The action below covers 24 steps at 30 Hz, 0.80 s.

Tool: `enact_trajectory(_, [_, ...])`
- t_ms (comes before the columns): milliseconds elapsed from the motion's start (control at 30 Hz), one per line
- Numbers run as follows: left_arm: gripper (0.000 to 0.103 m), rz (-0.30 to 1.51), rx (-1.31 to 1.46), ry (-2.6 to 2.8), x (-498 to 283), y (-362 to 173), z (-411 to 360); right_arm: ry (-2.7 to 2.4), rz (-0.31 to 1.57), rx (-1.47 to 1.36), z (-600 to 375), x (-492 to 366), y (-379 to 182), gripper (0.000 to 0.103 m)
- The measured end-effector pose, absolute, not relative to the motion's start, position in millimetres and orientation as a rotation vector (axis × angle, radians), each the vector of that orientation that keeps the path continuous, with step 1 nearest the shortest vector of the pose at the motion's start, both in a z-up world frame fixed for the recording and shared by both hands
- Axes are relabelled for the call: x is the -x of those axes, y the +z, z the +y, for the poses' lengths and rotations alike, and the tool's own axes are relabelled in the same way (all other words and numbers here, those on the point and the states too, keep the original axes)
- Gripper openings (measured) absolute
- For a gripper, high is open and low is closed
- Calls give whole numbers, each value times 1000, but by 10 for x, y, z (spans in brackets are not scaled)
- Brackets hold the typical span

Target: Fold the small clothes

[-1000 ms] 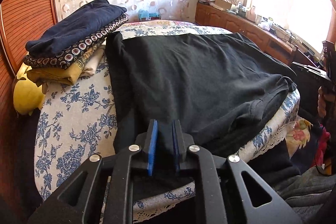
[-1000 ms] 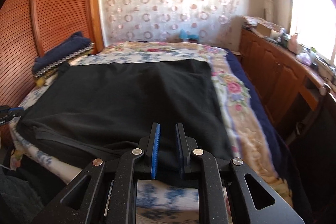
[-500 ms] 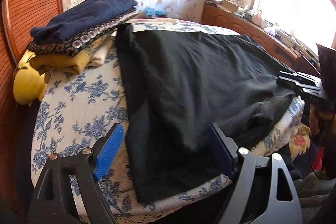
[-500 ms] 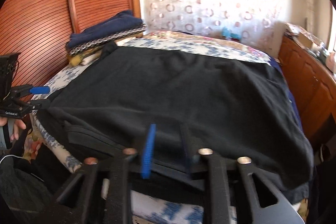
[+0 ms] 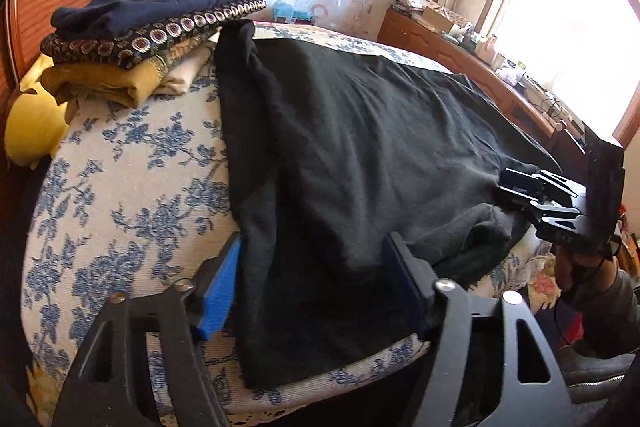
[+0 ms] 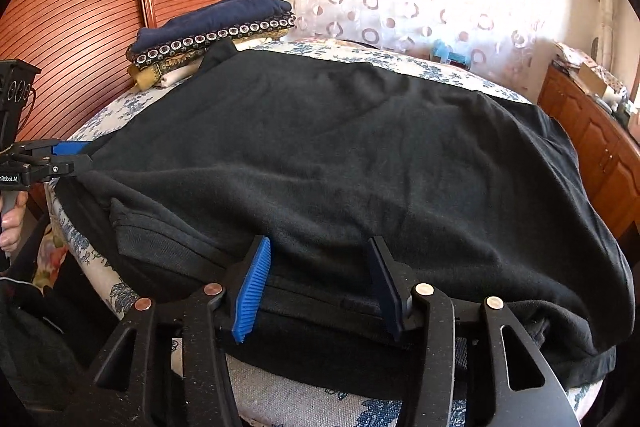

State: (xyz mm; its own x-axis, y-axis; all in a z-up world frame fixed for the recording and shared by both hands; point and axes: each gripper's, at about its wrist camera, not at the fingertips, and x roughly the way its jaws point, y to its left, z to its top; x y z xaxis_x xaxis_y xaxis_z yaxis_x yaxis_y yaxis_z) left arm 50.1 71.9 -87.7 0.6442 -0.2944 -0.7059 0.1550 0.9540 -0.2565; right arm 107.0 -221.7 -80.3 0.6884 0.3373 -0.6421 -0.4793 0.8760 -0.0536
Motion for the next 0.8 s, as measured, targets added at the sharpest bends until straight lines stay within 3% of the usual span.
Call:
enact_trajectory(100, [49,829,168,-251,-508,-876,673,458,661,220,-2165,-1106,-846,56])
enact_trajectory(167, [18,834,147,-261,-521,-873,617,455,656,219,-2142,-1079,-883,57])
enact_trajectory(200, [13,835,144,-282,-530,-858,593,454,654,216,-2146,-1073,-885,57])
enact_trajectory(500, [10,730,104,-434,-726,-245,184,470,638,140,-2518,-867,-699,58])
enact_trajectory(800, [10,662,-27,-653,-1301,338,-980,340,574,62,-3344,-541,-511,58])
